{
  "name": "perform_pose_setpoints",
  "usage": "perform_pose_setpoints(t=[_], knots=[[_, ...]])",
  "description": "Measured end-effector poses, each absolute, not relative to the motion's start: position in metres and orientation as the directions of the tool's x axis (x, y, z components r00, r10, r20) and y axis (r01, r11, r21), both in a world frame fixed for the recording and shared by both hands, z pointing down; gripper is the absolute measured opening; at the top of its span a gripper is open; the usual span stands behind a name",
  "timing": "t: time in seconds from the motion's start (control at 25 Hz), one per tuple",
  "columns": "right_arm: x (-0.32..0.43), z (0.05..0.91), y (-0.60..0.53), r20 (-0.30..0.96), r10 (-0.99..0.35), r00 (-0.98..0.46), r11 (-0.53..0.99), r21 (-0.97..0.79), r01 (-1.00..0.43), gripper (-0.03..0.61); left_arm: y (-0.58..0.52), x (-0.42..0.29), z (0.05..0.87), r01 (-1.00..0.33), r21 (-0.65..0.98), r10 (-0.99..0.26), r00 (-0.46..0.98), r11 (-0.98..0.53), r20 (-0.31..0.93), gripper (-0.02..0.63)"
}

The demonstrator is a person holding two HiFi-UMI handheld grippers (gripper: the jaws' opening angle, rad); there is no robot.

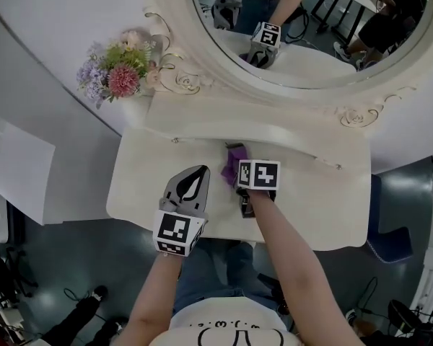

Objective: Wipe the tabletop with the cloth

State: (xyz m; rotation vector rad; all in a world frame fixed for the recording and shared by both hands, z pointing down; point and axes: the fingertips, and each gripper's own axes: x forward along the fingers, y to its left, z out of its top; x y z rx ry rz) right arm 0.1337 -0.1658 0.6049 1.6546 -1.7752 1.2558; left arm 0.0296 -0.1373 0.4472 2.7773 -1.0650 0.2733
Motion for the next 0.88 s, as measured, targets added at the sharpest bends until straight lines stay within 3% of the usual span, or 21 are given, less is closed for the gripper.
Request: perform_pose_setpoints(t=[0.88], knots=[[0.305, 0.603, -0.094, 0.788, -0.6, -0.138, -0.225, -0.331, -0.916, 0.096, -0.086, 0.164, 0.449, -0.6, 0.068, -0.573, 0.788, -0.797, 0.226, -0.003]])
